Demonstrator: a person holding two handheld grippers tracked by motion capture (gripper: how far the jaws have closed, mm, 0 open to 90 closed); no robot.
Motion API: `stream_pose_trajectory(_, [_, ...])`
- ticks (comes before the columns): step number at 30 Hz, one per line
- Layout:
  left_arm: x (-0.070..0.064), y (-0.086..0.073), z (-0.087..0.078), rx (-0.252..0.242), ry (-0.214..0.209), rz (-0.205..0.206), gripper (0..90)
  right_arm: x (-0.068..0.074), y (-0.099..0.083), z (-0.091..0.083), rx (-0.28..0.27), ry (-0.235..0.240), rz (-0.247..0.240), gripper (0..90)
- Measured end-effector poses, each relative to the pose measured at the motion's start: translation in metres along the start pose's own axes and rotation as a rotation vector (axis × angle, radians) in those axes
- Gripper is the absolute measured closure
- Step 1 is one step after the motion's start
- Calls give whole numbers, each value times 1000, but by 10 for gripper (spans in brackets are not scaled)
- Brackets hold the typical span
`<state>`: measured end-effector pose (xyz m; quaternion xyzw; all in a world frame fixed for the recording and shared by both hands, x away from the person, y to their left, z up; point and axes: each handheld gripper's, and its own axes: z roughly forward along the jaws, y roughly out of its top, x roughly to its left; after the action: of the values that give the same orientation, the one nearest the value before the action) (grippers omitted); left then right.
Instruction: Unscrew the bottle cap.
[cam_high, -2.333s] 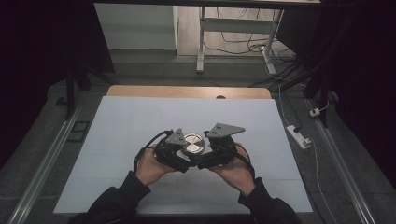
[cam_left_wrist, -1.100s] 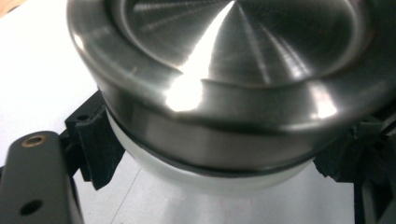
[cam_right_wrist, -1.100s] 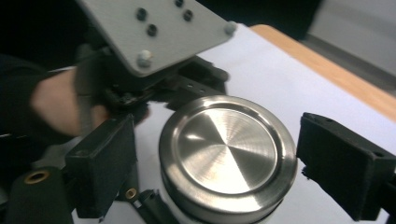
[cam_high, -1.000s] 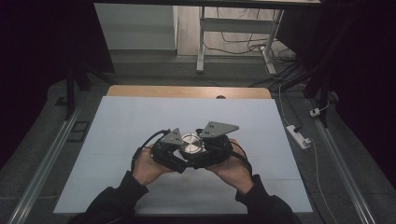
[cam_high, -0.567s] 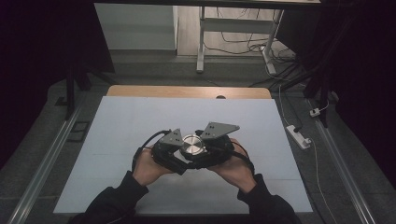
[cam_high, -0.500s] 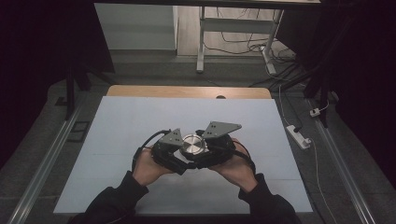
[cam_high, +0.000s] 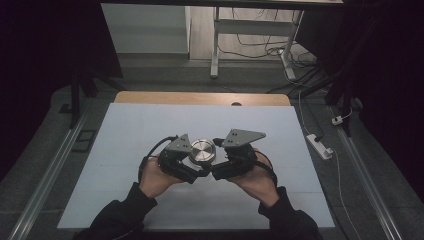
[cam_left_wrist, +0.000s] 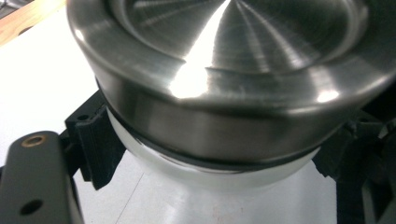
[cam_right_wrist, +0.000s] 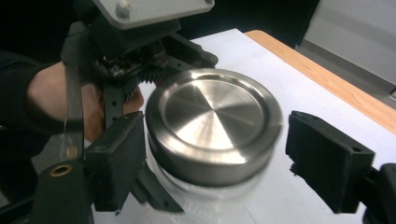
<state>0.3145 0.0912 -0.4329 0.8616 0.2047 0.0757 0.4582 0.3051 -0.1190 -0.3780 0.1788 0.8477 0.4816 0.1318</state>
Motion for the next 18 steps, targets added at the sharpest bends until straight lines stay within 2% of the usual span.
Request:
stream_pose_trajectory(5, [-4,1,5,35,24,17,160,12,-1,13,8,-87,-5,181])
stream_pose_trajectory(8, [-4,0,6,46,16,28,160,13,-2,14,21,-88,-27,181])
stream_pose_trajectory(9, [-3,0,6,45,-1,31,160,13,-2,14,21,-88,-27,181])
stream_pose_trajectory(10, [-2,-1,5,38,-26,36,159,10,-2,13,20,-45,-49,182])
stream_pose_trajectory(11, [0,-2,4,22,-84,51,159,8,-2,11,12,-13,-49,186])
stream_pose_trajectory(13, [1,-2,3,4,-137,58,159,2,-3,7,-7,62,-44,196])
stream_pose_trajectory(14, [1,-2,3,4,-137,58,159,2,-3,7,-7,62,-44,196])
stream_pose_trajectory(15, [0,-2,2,0,-152,69,159,-3,-3,4,-20,131,-62,196])
stream_pose_trajectory(16, [0,-1,1,5,-166,85,159,-6,-3,3,-24,160,-65,196])
stream_pose_trajectory(17, [-1,-1,1,7,-180,96,159,-6,-3,3,-24,160,-65,196])
stream_pose_trajectory(18, [-2,0,1,9,-209,120,159,-9,-4,1,-27,215,-88,196])
